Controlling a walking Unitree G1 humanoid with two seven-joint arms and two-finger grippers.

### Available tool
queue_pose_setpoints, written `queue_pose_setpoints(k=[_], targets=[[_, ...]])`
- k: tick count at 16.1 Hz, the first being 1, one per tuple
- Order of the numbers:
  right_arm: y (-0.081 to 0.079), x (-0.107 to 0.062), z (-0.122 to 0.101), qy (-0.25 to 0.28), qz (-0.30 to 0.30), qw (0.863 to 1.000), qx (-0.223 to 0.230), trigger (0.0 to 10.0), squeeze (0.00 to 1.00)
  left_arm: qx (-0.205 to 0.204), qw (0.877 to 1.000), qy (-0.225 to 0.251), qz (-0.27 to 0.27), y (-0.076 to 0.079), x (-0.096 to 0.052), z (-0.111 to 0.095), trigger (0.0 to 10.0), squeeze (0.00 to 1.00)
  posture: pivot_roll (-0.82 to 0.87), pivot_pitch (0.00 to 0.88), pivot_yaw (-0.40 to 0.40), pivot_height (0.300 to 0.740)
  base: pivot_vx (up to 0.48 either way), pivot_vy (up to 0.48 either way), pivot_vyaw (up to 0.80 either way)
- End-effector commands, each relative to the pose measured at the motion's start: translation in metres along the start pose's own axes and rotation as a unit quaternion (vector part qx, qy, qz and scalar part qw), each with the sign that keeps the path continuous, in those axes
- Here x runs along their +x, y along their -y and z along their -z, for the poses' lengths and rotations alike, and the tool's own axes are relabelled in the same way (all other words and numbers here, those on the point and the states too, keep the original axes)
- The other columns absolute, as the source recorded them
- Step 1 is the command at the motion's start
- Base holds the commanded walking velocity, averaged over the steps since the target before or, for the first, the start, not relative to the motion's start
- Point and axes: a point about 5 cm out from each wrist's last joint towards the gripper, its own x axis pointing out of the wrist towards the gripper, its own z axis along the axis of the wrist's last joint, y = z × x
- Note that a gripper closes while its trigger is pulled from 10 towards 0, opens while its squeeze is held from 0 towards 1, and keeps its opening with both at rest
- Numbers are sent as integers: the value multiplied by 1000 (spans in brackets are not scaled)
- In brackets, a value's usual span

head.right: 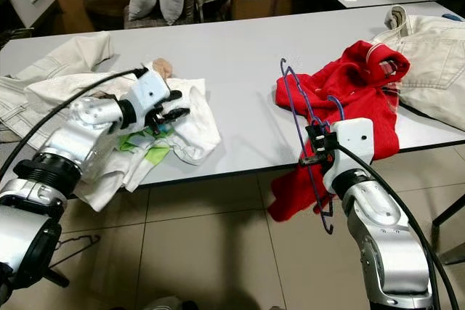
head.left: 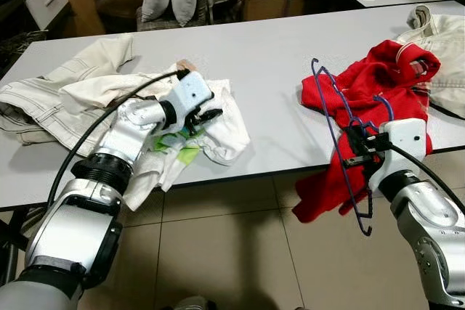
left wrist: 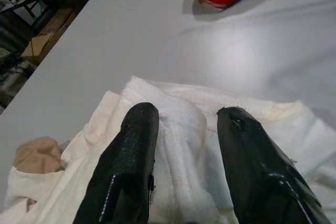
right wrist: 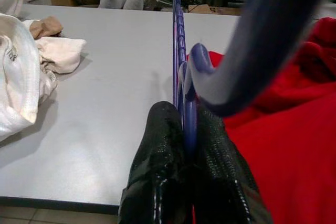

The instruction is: Hang hanger

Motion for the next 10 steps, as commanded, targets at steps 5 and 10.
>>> queue_pose_setpoints(k=[5,10], targets=[[-1,1,-8,17,-1,1000,-7,10000,0,43,996,-53,-48,-5,0,12,4627,0,-102,0,105,740,0,0,0],[-1,1,-8,18,-1,1000,-7,10000,0,45,996,-52,-65,-9,-1,11,0,0,-101,0,104,740,0,0,0]])
